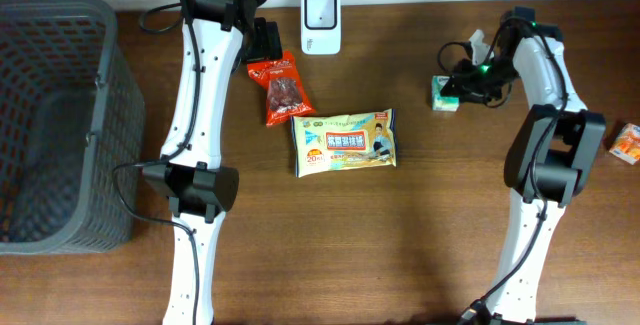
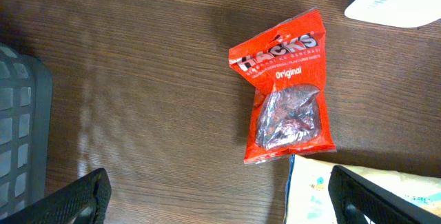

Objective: Scan the item barcode
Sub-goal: 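Lift the teal tissue pack and turn it with the right gripper, then hold the teal tissue pack in front of the scanner window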

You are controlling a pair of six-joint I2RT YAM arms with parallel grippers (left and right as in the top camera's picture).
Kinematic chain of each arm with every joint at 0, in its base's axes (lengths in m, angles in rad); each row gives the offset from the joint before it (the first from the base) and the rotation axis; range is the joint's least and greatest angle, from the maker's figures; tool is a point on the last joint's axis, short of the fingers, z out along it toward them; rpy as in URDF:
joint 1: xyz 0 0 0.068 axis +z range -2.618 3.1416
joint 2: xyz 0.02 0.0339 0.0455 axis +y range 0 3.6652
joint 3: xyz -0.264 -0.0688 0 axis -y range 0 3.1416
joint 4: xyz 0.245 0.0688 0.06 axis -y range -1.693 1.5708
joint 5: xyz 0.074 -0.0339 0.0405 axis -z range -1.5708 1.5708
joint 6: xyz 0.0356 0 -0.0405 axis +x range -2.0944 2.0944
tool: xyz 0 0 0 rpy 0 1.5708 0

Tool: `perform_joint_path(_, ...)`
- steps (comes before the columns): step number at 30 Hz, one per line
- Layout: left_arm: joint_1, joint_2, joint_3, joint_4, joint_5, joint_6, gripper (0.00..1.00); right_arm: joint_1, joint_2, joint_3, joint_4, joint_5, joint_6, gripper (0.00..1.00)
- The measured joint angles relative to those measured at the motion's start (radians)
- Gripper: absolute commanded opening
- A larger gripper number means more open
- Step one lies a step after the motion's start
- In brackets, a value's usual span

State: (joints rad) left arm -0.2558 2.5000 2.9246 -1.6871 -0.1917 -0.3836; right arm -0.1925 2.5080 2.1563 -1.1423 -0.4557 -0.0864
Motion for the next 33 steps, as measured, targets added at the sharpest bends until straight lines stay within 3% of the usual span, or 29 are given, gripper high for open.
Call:
perform_joint_path(1,0.0,0.0,0.0,0.0,0.0,0.0,0.99,0.001,0.0,0.0,0.001,0.003,-0.003,0.04)
perform_joint_path(7,0.0,0.0,0.0,0.0,0.0,0.0,0.99,0.013,0.0,-0.002,0.022,-0.089,0.04,0.04)
perform_joint_path(11,0.0,0.0,0.0,0.0,0.0,0.0,0.99,0.092,0.005,0.021,0.146,-0.234,0.105,0.04)
perform_joint_path(14,0.0,0.0,0.0,0.0,0.0,0.0,0.99,0.186,0.019,0.125,0.252,-0.23,0.148,0.04)
perform_joint_path(19,0.0,0.0,0.0,0.0,0.0,0.0,0.99,0.391,0.02,0.294,0.437,0.249,0.126,0.04)
perform_joint_path(23,0.0,0.0,0.0,0.0,0.0,0.0,0.99,0.563,0.021,0.249,0.687,0.7,-0.114,0.04)
perform_joint_path(28,-0.001,0.0,0.0,0.0,0.0,0.0,0.99,0.612,0.021,0.176,0.798,0.829,-0.288,0.04)
perform_joint_path(33,-0.001,0.0,0.0,0.0,0.0,0.0,0.99,0.591,0.021,0.169,0.799,0.85,-0.306,0.04)
